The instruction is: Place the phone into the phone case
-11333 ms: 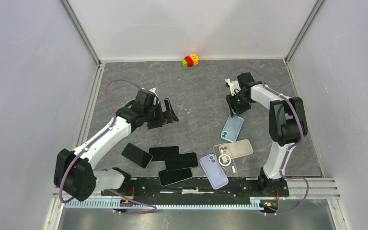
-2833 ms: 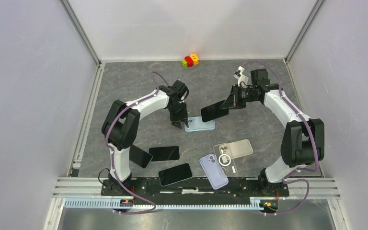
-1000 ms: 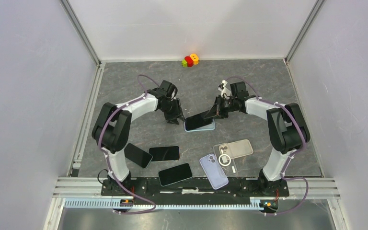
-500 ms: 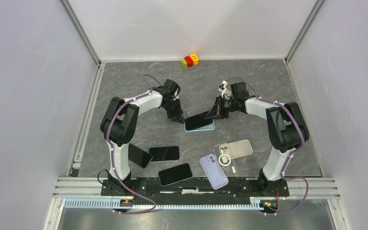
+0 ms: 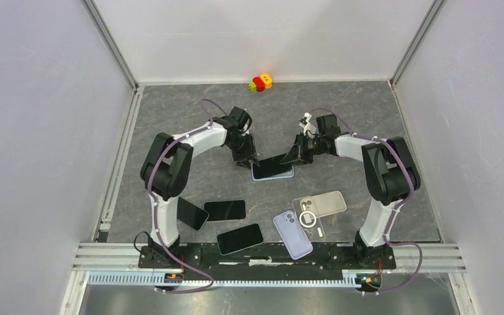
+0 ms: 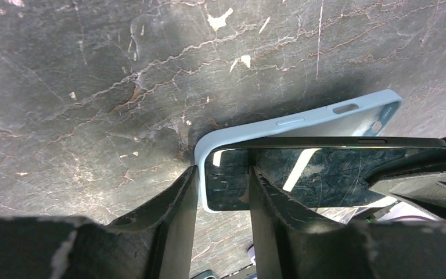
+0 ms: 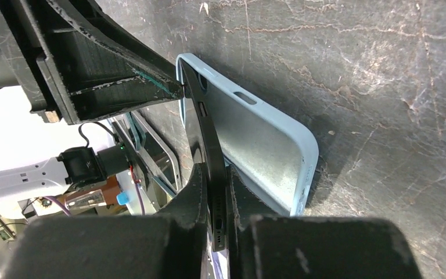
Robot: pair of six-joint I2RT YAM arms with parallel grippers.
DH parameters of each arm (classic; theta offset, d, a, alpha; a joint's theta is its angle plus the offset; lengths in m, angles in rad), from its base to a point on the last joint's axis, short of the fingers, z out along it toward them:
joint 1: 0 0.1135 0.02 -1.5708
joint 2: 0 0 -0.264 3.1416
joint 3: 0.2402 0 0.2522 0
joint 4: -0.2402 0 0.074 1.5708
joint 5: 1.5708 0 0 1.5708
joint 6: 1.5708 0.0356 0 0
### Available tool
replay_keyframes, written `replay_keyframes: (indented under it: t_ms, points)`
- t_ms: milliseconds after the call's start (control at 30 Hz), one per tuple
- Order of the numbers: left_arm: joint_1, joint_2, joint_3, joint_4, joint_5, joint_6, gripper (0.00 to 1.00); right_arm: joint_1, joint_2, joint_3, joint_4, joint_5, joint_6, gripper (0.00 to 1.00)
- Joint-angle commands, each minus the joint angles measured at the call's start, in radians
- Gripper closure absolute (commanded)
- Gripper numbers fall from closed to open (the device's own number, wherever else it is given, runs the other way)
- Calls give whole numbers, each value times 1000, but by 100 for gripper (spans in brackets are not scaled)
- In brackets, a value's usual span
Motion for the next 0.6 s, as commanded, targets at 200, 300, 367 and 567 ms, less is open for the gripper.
replay_keyframes:
  t_ms: [200,300,367,567]
  points:
    - [-32,-101,68,-122,-153,85,55,82,123,-77,-134,164,-133,85]
    - [-51,-109,84,-122,-142,86,57,82,137,-75,-133,173,-146,82]
    - [-69,-104,102,-122,-139,87,58,82,145,-77,-133,179,-155,80]
    - [-119,-42,164,-122,-91,87,62,82,160,-78,-135,195,-179,71]
